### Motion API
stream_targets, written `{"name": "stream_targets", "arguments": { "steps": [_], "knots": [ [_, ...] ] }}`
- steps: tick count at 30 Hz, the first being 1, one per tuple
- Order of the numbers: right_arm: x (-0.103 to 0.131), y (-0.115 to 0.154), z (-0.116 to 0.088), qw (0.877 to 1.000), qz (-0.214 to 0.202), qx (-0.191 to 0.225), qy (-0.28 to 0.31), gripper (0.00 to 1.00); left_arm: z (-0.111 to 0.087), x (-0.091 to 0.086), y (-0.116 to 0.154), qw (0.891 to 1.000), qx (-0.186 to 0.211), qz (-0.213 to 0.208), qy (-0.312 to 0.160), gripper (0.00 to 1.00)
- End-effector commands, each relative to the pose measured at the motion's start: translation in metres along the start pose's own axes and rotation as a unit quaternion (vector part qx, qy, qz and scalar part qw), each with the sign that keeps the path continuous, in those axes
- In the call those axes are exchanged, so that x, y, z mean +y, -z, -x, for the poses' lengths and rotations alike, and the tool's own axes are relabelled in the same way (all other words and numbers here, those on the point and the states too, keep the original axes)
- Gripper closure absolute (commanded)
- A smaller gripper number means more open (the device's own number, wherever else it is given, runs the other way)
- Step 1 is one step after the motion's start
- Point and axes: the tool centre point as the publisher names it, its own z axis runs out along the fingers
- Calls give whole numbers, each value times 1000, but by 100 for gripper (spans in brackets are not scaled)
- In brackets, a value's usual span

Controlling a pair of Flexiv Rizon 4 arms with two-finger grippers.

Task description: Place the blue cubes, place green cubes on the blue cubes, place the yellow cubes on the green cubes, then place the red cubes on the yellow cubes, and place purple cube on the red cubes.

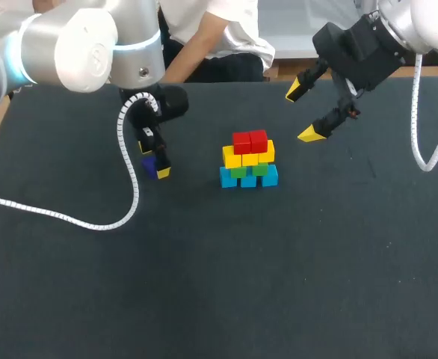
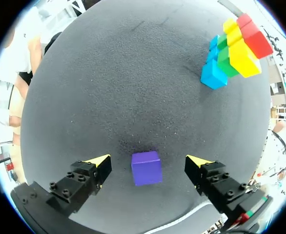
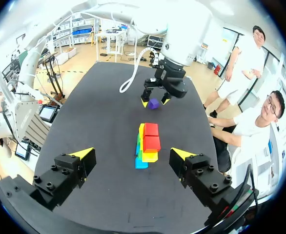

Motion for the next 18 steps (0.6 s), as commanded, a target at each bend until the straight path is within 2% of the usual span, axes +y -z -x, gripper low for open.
{"name": "stream_targets", "arguments": {
  "steps": [1,18],
  "knots": [
    [0,0,0,1000,0,0,0,0,4,8,-2,1000,6,-8,2,0],
    [0,0,0,1000,0,0,0,0,-3,12,-10,1000,10,-11,10,0]
  ]
}}
